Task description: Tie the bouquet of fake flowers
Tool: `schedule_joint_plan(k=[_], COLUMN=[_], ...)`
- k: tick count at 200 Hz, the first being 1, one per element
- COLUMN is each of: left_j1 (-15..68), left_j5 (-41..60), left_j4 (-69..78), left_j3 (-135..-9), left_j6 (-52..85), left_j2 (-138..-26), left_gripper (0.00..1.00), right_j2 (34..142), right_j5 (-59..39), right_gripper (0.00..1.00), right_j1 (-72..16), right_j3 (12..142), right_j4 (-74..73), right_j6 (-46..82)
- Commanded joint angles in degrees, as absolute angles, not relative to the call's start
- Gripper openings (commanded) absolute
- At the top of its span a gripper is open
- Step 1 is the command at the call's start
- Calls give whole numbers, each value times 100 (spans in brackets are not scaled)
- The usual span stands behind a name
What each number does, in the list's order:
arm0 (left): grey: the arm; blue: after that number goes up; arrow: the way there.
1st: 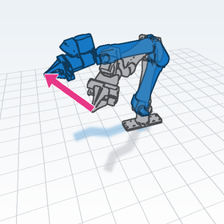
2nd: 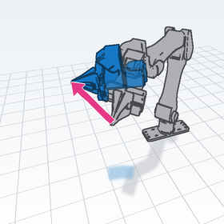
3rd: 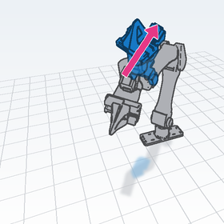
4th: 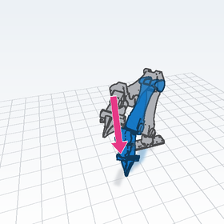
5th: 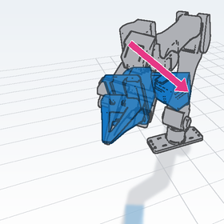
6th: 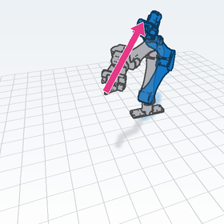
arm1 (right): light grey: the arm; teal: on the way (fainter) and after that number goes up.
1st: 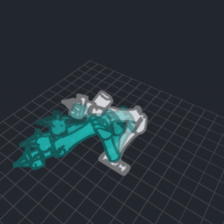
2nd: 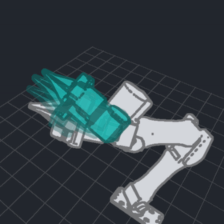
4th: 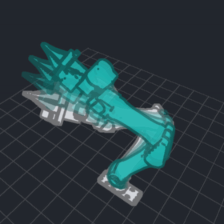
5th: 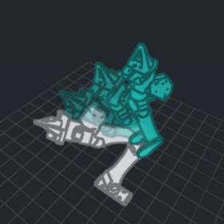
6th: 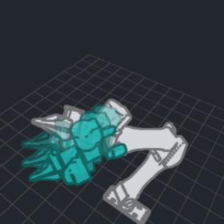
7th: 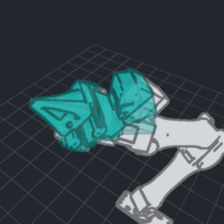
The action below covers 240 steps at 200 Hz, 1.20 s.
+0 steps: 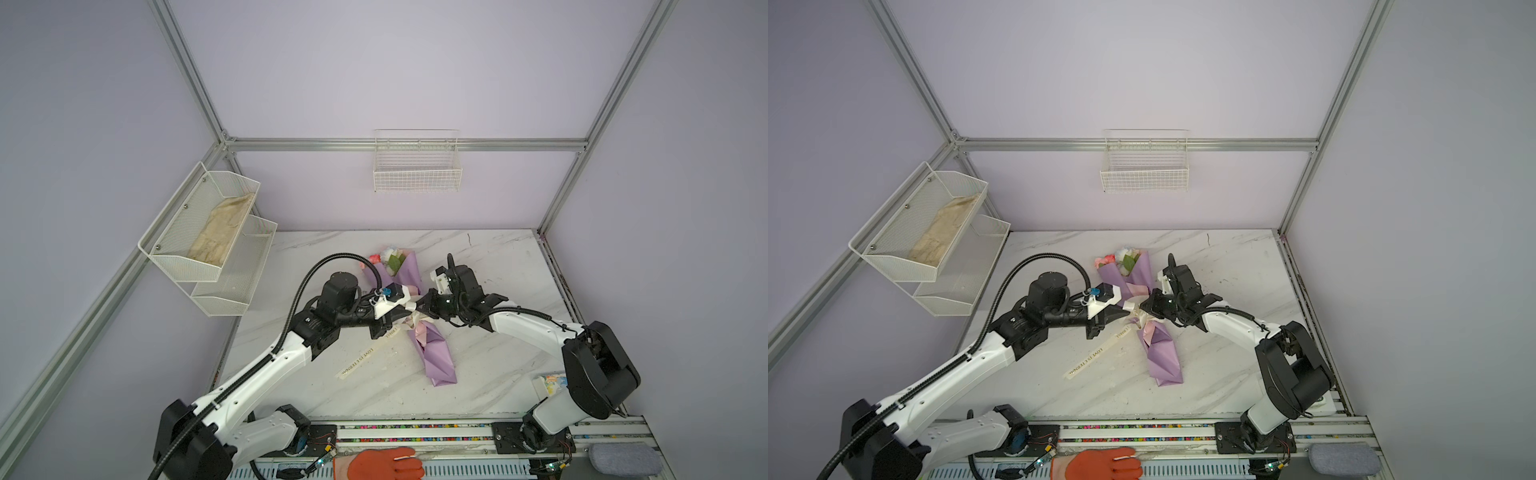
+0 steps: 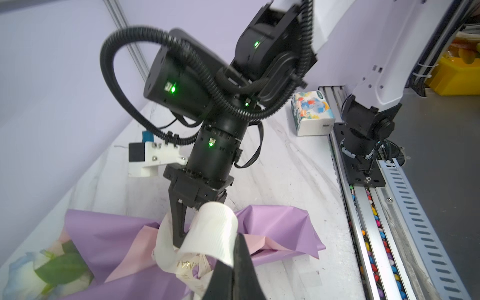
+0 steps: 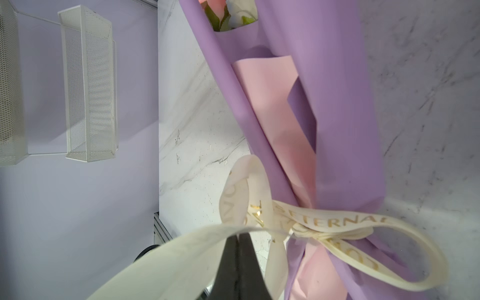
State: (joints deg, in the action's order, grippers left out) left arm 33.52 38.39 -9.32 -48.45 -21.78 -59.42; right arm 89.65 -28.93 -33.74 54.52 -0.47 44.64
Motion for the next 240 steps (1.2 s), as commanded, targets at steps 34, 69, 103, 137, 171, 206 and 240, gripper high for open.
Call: schedule_joint_plan(k=[34,69,103,137,171,206,240], left_j1=[3348,3394,3678,3813,3823,3837,3842], left_j5=[3877,4351,4462,4647,5384,6390,6375], left_j4=[-831,-962,-1085,-1064,-1019,-1056,-427], left_j3=[-4111,-3954,-4320,-5133,-5795,-6227,-6361], left_j6=[-2736,-3032,-3162,-3296,-3331,-3328,-2995], left_j2=[-5569,-5567,-5865,-6490,-6991,-7423,-7635], left_gripper=[0,0,0,0,2,4,4], right_j2=[9088,9119,9154,9126,9106,9097,9097], right_j5=[-2968,-3018,-3081,-3125,-3120,-3098,-3065], right_gripper=[0,0,0,0,0,0,0], right_j1=[-3349,-3350,-3349,-3353,-3349,-3353,-3349], right_j3=[5528,5544,5605,5634,5629,5612,5593], right_j4=[-257,-229,-113,-98,-119,-107,-119], right_j6=[4693,4656,4546,4483,4473,4439,4466])
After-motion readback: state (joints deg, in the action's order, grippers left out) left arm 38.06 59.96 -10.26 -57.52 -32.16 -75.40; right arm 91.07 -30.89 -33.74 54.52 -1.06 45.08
